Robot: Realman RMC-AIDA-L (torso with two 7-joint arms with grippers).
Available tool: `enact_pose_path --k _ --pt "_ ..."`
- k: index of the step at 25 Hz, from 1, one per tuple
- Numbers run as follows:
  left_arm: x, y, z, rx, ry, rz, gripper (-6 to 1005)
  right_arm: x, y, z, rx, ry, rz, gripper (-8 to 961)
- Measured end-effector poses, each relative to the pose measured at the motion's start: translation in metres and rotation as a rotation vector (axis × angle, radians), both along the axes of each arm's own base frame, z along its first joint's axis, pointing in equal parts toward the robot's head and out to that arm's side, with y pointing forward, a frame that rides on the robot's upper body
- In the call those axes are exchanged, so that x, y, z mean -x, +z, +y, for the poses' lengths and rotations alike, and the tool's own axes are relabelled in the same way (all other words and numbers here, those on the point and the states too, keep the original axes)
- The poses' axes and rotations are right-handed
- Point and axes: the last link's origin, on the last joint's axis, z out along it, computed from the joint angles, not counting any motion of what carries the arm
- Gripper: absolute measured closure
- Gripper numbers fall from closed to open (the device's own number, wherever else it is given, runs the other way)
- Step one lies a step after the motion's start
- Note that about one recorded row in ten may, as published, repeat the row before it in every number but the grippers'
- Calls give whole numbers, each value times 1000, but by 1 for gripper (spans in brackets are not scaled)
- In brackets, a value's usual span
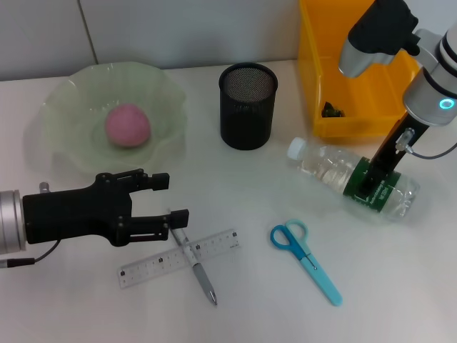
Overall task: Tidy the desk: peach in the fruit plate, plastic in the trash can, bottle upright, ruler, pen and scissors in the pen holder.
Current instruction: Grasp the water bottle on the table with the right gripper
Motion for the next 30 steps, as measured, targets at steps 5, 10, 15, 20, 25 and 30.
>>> enact_pose_path --k 5,10,15,20,25,30 --pt "-2 0 2 2 -9 1 171 -3 -4 -1 4 -5 -1 197" --pt "-2 0 2 1 -10 3 171 -6 -8 -2 9 -15 -1 195" --pt "-2 0 2 2 -10 4 171 -8 -13 -3 12 -18 3 194" --pt "-2 0 2 3 -11 5 171 -11 -17 -4 15 -22 2 192" --pt "-2 0 2 3 -10 5 171 -12 -19 -5 22 -19 -5 190" --pt "-2 0 2 2 -10 5 171 -13 -20 -5 20 -19 -5 189"
